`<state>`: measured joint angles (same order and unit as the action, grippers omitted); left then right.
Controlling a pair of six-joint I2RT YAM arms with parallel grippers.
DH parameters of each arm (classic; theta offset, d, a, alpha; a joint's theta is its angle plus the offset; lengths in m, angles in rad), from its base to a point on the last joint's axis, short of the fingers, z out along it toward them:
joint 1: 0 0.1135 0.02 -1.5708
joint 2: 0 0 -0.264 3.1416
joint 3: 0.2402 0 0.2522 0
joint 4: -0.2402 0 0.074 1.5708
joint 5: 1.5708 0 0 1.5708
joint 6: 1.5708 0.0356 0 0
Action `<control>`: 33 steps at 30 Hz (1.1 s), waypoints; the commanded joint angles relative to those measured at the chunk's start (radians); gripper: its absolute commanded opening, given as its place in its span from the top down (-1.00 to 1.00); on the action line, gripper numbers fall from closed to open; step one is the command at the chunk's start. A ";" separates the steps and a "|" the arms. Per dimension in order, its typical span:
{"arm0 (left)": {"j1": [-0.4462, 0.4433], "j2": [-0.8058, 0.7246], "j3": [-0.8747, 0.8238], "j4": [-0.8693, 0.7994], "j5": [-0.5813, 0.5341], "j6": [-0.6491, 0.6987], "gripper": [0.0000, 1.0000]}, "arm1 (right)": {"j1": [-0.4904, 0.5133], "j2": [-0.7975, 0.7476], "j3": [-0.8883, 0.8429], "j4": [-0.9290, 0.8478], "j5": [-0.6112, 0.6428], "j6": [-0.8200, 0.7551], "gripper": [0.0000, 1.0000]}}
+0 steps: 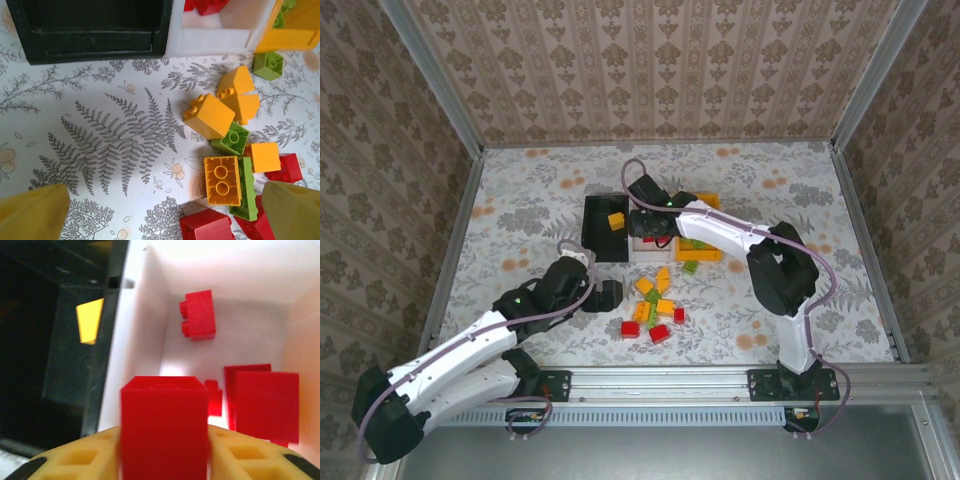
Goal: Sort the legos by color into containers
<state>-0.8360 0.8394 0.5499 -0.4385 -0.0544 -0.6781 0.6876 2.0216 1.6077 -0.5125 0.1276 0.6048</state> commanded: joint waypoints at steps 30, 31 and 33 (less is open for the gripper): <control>-0.351 0.548 0.107 0.039 0.045 0.051 -0.65 | -0.057 -0.476 -0.375 0.080 0.041 0.024 -0.49; -0.351 0.561 0.115 0.040 0.042 0.058 -0.64 | -0.060 -0.484 -0.382 0.080 0.041 0.026 -0.49; -0.351 0.580 0.127 0.041 0.031 0.074 -0.56 | -0.065 -0.497 -0.392 0.081 0.041 0.026 -0.49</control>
<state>-1.1786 1.3869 0.6495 -0.4385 -0.0257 -0.6510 0.6308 1.5593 1.2400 -0.4438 0.1471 0.6174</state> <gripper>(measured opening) 0.790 0.744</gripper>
